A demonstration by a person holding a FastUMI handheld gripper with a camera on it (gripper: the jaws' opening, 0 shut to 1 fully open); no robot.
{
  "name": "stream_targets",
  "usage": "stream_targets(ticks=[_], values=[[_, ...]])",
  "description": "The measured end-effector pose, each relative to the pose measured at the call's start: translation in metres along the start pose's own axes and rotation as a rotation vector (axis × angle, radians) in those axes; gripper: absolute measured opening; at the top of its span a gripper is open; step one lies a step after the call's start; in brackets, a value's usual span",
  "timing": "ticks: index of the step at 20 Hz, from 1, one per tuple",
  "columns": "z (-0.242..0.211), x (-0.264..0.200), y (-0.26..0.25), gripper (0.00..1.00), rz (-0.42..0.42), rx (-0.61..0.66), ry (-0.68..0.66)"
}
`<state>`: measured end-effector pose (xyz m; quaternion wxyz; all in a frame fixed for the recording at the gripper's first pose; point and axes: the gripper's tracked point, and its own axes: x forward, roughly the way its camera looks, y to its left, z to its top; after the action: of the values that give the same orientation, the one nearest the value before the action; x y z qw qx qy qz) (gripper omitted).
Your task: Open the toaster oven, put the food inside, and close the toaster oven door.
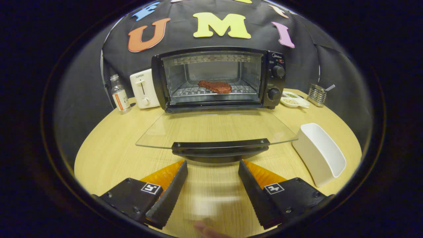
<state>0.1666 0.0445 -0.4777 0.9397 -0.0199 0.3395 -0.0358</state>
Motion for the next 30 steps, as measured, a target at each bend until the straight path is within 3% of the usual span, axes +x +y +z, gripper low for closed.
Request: stream_targets(ticks=[13, 20, 30], values=[[0.032, -0.009, -0.004, 0.99, -0.018, 0.022, -0.064], [0.088, -0.022, 0.001, 0.99, -0.047, -0.095, -0.223], [0.154, -0.022, 0.008, 0.99, -0.063, -0.109, -0.293]])
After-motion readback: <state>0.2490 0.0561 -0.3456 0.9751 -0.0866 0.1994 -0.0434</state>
